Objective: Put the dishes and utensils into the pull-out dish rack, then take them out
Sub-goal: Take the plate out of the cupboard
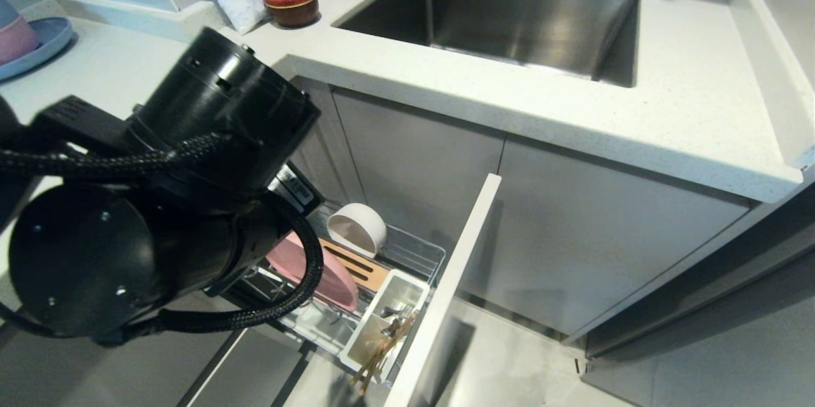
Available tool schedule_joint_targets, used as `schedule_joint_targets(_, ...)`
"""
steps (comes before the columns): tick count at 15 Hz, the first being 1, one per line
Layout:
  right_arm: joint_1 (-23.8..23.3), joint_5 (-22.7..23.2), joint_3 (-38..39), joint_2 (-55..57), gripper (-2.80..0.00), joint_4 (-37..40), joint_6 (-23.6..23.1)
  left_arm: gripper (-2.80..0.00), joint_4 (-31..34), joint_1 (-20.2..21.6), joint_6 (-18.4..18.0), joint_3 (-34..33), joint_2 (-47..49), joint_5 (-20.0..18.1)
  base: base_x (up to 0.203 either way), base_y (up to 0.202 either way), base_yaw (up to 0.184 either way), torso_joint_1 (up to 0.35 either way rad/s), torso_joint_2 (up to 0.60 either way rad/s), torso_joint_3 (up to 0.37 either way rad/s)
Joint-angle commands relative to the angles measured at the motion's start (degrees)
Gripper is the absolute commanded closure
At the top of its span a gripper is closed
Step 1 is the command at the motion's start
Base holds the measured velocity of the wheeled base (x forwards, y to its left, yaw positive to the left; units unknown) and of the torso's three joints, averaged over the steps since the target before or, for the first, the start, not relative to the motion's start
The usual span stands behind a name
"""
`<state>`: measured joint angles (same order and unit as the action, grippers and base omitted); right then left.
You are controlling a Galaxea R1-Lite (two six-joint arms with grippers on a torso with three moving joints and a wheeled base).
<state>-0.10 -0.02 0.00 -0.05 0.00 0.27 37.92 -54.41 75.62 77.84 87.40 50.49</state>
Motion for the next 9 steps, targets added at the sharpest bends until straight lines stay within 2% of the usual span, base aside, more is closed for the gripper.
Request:
schedule_joint_targets(1, 0.0, 0.0, 0.1, -0.2, 0.0, 0.0, 0.0, 0.0, 3.5, 0.9, 3.9, 0.3, 3.9, 0.2, 0.0, 0.0, 0.0, 0.0, 0.0, 0.0)
schedule_joint_targets(2, 0.0, 0.0, 0.1, -0.2, 0.0, 0.0, 0.0, -2.8, 4.3, 2.0, 4.6, 0.2, 5.5, 0.2, 0.0, 0.0, 0.0, 0.0, 0.0, 0.0)
schedule_joint_targets(6, 0.0, -0.1, 0.1, -0.2, 0.0, 0.0, 0.0, -2.8, 4.4, 5.4, 7.6, 0.6, 9.8, 0.2, 0.0, 0.0, 0.0, 0.0, 0.0, 0.0)
schedule_joint_targets(9, 0.0, 0.0, 0.1, -0.2, 0.0, 0.0, 0.0, -2.8, 1.7, 8.3, 7.8, 0.8, 11.7, -0.5, 0.0, 0.0, 0.0, 0.0, 0.0, 0.0)
